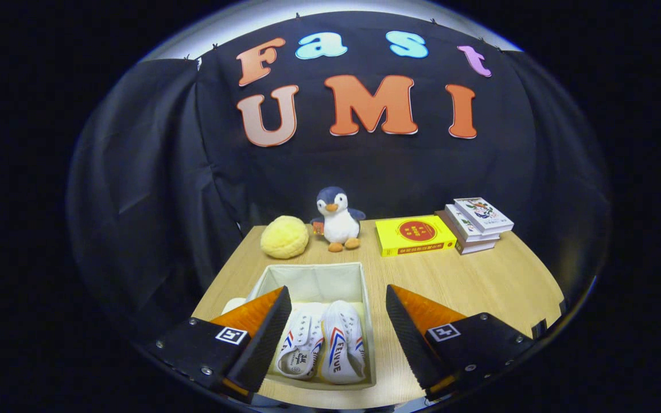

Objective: Open the storage box then place both shoes into the box .Put the left shoe in first, then the right shoe, with the right side of both shoes facing outward in a uniform manner.

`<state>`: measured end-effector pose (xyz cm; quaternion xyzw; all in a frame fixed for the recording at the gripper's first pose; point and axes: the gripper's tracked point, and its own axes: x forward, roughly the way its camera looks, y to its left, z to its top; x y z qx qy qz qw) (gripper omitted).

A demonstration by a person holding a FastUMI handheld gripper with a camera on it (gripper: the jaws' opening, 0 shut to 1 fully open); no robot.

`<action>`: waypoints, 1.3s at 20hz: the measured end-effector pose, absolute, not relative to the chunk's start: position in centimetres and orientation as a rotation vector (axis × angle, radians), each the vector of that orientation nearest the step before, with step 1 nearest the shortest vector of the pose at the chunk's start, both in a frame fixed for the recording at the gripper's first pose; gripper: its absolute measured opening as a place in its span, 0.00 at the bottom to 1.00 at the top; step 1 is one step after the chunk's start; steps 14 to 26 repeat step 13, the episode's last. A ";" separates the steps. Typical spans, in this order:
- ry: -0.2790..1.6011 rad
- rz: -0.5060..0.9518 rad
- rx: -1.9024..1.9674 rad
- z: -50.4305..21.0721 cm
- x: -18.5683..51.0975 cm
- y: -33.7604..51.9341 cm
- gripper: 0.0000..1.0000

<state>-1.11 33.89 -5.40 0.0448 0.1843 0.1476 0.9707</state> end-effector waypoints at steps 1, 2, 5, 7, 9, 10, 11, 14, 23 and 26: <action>0.355 0.292 0.105 -4.4 -1.3 33.0 0.98; 0.337 0.282 0.116 -3.5 -1.4 32.0 0.98; 0.290 0.224 0.126 -1.7 -1.3 28.4 0.98; 0.283 0.186 0.138 -1.7 -1.1 26.4 0.98; 0.287 0.149 0.151 -2.1 -0.8 24.7 0.98; 0.292 0.133 0.152 -2.3 -0.6 24.0 0.98; 0.296 0.119 0.155 -2.5 -0.6 23.4 0.98; 0.303 0.105 0.159 -2.6 -0.6 22.6 0.98; 0.303 0.105 0.159 -2.6 -0.6 22.6 0.98; 0.303 0.105 0.159 -2.6 -0.6 22.6 0.98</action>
